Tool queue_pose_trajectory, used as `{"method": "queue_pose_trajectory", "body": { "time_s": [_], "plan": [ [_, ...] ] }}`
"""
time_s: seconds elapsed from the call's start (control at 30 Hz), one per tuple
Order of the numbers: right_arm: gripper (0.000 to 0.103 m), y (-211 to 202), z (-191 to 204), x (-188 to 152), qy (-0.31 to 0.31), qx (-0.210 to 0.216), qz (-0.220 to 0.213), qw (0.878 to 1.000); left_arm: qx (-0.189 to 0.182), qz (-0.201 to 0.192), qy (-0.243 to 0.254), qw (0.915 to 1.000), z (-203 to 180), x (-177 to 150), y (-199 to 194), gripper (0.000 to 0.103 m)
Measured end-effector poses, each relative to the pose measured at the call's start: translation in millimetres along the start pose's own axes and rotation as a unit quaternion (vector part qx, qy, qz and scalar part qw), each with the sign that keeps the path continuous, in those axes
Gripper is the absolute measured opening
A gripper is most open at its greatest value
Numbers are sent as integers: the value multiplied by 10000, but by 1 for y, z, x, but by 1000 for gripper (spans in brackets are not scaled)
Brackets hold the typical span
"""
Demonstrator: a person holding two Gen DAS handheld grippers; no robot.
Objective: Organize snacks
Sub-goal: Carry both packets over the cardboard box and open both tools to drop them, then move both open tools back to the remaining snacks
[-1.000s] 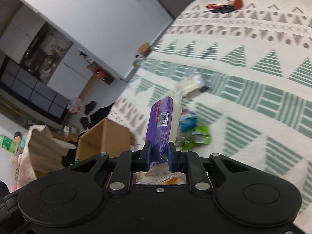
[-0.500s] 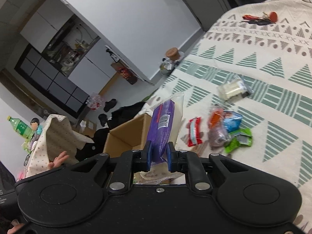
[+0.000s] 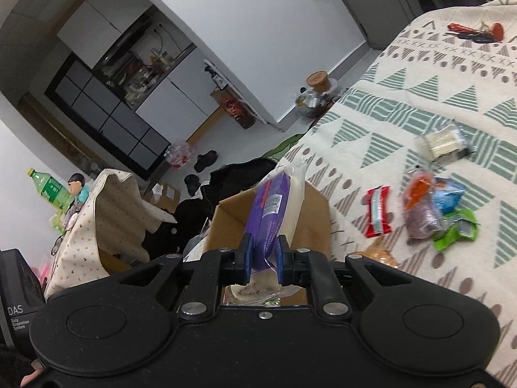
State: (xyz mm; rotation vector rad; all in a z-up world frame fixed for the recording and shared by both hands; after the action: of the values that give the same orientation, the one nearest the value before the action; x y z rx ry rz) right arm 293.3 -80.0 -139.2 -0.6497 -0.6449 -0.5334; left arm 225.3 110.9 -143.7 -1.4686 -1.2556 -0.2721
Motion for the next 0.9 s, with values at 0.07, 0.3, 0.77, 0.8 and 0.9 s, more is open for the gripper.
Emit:
{"method": "queue_pose_trajectory", "body": {
  "time_s": [0.07, 0.3, 0.77, 0.8, 0.9],
  "plan": [
    [11, 3, 5, -1, -17, 45, -5, 10000, -13, 45, -75, 10000, 4, 1, 2, 51],
    [33, -2, 9, 3, -96, 44, -81, 9999, 74, 7, -9, 10000, 9, 5, 0, 70],
    [97, -33, -13, 8, -824, -816, 5, 9933, 85, 54, 202, 9997, -7, 3, -5, 84],
    [103, -36, -15, 7, -876, -874, 18, 9923, 65, 58, 229, 9997, -10, 2, -6, 84],
    [103, -41, -20, 9, -1024, -1047, 19, 9892, -24, 104, 321, 9994, -19, -2, -7, 84]
  ]
}}
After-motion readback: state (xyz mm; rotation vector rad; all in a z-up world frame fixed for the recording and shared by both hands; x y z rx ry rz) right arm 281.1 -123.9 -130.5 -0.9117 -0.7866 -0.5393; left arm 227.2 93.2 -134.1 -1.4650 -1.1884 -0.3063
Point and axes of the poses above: each gripper's, at about its wrist camera, not at the fingertips, and y roughly the way its jaws point, z to its left, x to its top, the point moved 8 cm from there along y, roughly the way its jaws point, and after that the axes turned 14 degrees about -z, right-handed, at the moved point
